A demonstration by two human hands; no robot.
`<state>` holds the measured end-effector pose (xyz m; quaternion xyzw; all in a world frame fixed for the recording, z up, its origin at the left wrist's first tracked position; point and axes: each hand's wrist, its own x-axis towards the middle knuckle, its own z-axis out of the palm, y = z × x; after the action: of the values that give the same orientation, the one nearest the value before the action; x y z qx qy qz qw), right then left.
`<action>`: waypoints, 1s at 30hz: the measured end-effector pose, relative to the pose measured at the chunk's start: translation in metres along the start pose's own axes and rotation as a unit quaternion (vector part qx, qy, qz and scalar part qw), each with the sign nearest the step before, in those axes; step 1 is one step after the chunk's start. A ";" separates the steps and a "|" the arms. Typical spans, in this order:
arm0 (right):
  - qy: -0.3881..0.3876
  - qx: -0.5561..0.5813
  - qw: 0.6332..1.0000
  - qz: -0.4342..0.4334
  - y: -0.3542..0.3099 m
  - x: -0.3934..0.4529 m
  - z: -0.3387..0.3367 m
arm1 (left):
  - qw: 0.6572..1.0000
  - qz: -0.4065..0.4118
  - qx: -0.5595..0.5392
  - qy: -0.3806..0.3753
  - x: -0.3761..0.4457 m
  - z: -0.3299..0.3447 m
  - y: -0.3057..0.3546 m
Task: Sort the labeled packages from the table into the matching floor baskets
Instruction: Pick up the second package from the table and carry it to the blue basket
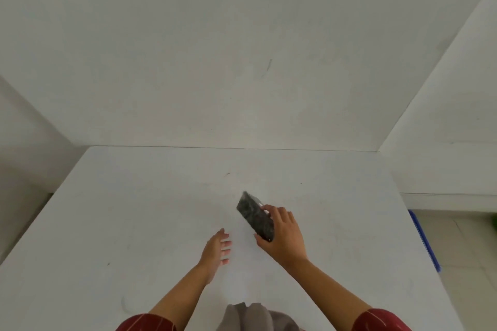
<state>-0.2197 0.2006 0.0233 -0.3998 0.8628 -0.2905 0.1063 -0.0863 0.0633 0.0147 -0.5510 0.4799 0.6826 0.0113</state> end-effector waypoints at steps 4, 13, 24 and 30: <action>-0.032 -0.147 0.974 -0.167 0.004 -0.022 0.020 | 0.998 0.001 -0.021 0.054 0.008 -0.015 -0.002; -0.115 -0.188 0.944 -0.245 0.028 -0.047 0.034 | 0.999 -0.014 -0.006 0.033 0.009 -0.010 -0.015; -0.143 -0.045 0.975 0.161 0.033 -0.006 0.012 | 0.994 0.068 0.079 0.045 0.020 0.006 0.005; -0.137 0.114 0.961 0.211 0.033 0.002 0.018 | 0.943 0.166 0.287 -0.032 0.018 0.021 0.021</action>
<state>-0.2343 0.2082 -0.0100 -0.2294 0.8658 -0.3005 0.3278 -0.1199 0.0571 0.0130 -0.4146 0.7399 0.5251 0.0706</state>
